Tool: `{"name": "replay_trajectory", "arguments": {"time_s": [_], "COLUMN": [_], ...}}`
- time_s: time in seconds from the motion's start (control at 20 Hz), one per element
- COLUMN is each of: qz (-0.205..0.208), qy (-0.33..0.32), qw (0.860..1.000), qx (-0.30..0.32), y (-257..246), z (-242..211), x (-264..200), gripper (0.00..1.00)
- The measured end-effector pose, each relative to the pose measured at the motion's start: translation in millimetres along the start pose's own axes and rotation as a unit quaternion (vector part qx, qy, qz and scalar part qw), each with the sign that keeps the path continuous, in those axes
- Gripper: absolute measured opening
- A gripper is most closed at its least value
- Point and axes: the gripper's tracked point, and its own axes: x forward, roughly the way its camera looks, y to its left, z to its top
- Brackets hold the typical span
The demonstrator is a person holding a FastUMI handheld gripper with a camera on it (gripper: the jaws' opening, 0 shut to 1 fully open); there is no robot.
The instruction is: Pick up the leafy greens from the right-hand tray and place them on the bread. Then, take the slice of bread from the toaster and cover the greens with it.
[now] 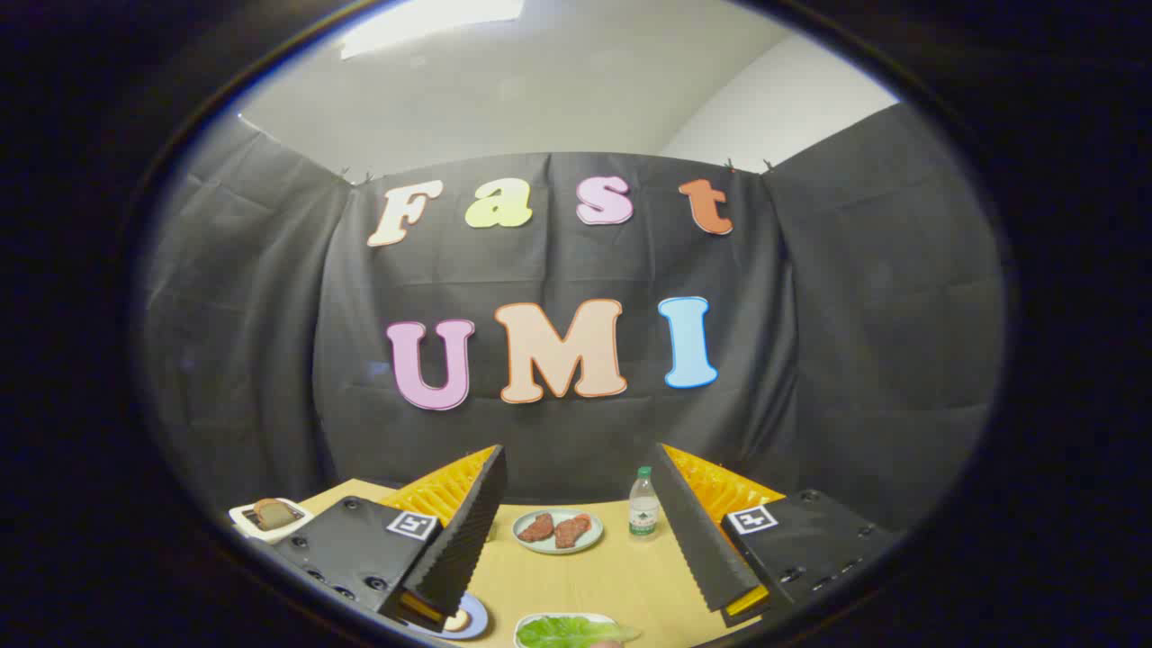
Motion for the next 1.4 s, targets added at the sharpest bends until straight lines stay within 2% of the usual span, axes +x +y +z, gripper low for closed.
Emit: {"name": "replay_trajectory", "arguments": {"time_s": [0.6,1.2,1.4], "qz": [0.032,0.04,0.055], "qy": [0.003,0.01,0.019], "qw": [0.999,0.999,0.998], "qx": [-0.016,-0.005,-0.016], "y": [25,13,10], "z": [-5,-11,-17], "x": [3,8,8], "gripper": [1.0,1.0,1.0]}}
